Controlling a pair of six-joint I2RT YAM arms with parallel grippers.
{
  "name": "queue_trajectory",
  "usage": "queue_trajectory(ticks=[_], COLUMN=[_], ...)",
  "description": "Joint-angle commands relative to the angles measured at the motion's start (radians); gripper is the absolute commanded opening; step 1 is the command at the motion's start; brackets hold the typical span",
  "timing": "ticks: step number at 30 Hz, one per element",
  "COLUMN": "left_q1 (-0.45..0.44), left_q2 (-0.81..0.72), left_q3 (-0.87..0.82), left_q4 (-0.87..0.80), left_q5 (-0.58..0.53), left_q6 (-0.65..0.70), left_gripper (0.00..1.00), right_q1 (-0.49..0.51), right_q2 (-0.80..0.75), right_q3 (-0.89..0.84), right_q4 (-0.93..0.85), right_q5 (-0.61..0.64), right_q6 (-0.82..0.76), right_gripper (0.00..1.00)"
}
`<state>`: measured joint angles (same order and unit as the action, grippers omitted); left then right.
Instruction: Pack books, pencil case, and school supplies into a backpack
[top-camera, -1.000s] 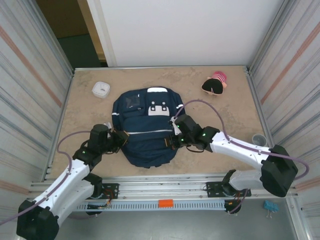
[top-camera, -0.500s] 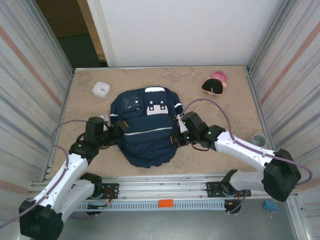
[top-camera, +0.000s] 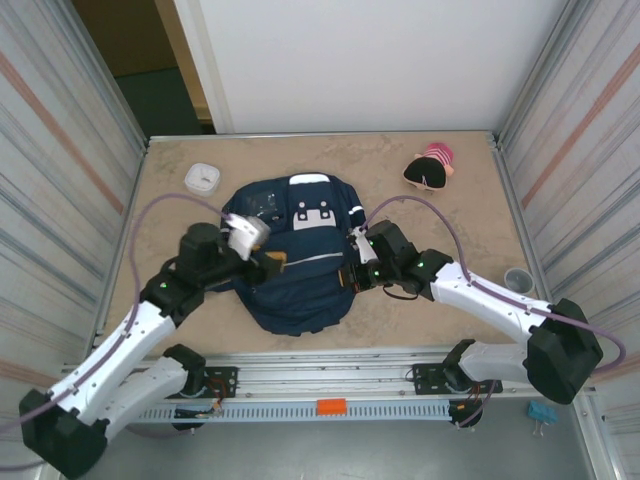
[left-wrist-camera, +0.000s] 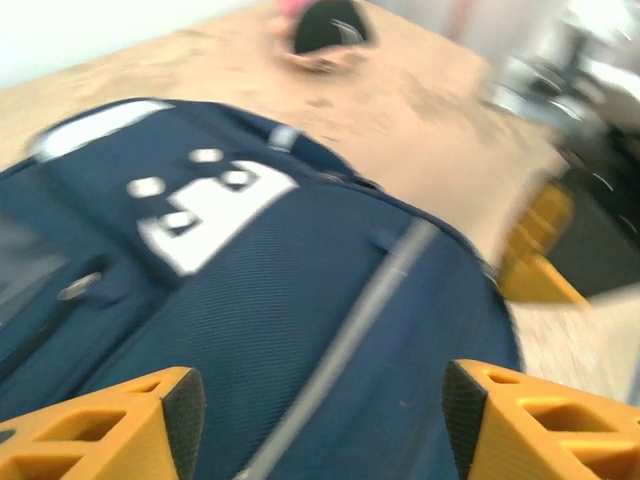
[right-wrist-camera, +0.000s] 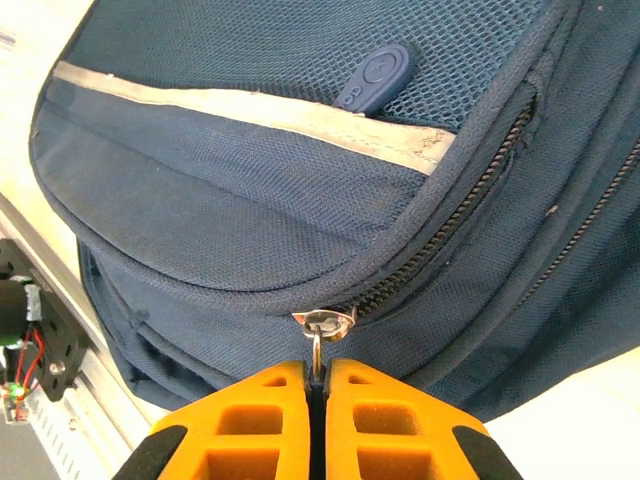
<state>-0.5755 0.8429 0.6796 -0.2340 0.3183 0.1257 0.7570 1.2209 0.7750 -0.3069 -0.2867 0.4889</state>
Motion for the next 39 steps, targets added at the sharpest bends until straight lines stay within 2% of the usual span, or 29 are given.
queue_trajectory(ticks=[1,5,10,15,19,23,25,26,32,39], left_q1=[-0.123,-0.15,-0.176,-0.204,-0.234,-0.231,-0.221,-0.213,-0.152,-0.173], left_q2=[0.073,0.222,0.382,0.477,0.53,0.526,0.505,0.495,0.422,0.414], left_q3=[0.023,0.065,0.138,0.182,0.201,0.195,0.184,0.178,0.123,0.109], left_q4=[-0.001,0.027,0.058,0.097,0.086,0.068,0.057,0.054,0.061,0.053], left_q5=[0.028,0.041,-0.024,0.004,-0.038,-0.098,-0.102,-0.104,-0.104,0.07], left_q6=[0.407,0.46,0.497,0.519,0.546,0.546,0.548,0.546,0.521,0.57], left_gripper=[0.66,0.65,0.63,0.55,0.5,0.23,0.06,0.02,0.0,0.0], right_q1=[-0.003,-0.001,0.009,0.017,0.015,0.003,-0.022,-0.037,-0.111,-0.133], right_q2=[0.001,0.003,0.006,-0.007,-0.028,-0.051,-0.064,-0.074,-0.132,-0.077], right_q3=[0.001,-0.018,-0.029,-0.042,-0.045,-0.043,-0.047,-0.051,-0.06,-0.027], right_q4=[0.061,0.088,0.103,0.114,0.114,0.092,0.057,0.042,-0.067,-0.08], right_q5=[-0.045,-0.054,-0.063,-0.057,-0.049,-0.031,-0.001,0.004,0.059,0.146], right_q6=[0.018,0.031,0.04,0.051,0.051,0.051,0.053,0.052,0.029,0.019], right_gripper=[0.0,0.0,0.0,0.0,0.0,0.0,0.0,0.0,0.0,0.0])
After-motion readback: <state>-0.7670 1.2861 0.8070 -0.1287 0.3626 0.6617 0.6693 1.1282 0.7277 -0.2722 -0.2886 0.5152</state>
